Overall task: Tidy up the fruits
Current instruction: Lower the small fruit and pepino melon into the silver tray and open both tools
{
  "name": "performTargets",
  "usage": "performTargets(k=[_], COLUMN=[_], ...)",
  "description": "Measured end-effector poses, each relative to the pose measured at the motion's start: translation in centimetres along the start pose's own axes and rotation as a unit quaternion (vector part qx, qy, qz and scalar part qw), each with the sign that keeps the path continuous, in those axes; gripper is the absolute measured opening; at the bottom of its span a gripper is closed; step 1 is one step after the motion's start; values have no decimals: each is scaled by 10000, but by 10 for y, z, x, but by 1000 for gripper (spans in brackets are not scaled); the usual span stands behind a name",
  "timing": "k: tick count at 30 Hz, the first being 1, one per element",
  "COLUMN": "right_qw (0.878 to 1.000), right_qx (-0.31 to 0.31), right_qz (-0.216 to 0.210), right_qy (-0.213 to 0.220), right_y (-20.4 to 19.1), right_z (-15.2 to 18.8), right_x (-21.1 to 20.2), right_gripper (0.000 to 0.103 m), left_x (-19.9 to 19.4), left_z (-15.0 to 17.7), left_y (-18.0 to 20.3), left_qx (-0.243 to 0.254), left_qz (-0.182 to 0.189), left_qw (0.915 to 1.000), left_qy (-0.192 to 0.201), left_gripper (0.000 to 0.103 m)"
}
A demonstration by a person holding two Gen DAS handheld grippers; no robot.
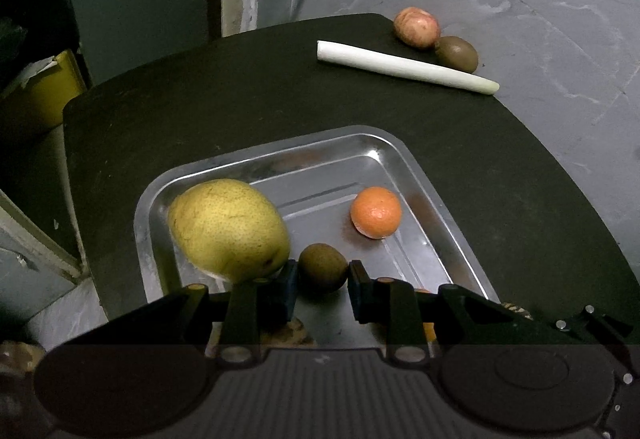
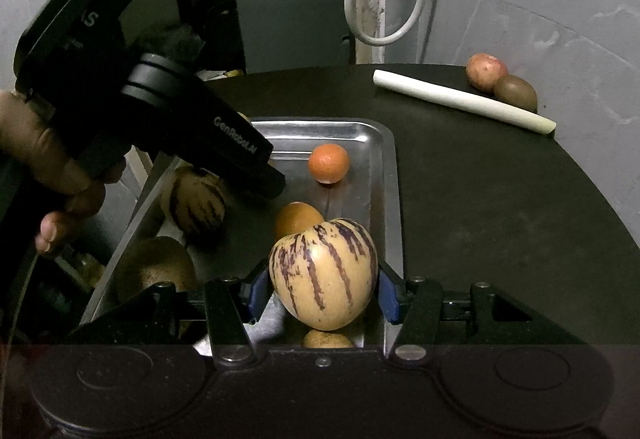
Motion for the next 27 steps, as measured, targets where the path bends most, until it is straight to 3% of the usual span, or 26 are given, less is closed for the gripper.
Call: performTargets(k=[17,27], right_qw=[9997,9996], right_qx=[29,109], right_qz=[-177,-232], right_qy=[-157,-88], right_y=[1,1], right_z=[5,8], right_x=[0,-10], right_gripper=[56,68], left_x=[-2,-10], left_z=[-1,0], left_y=[-2,1], left_qx=[-165,-230], left_qz=[23,81], left_qw=[9999,9997], left_qy=[-11,-3], left_gripper=[29,46])
Point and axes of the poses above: each gripper's, at about its wrist camera, not at the fingertips, and x roughly the way its jaws point, y to its right, z to its underside, the point moved 2 cm from there along x, roughly the way its jaws point, and after that the axes turned 6 degrees about z, right-handed, at the moved point
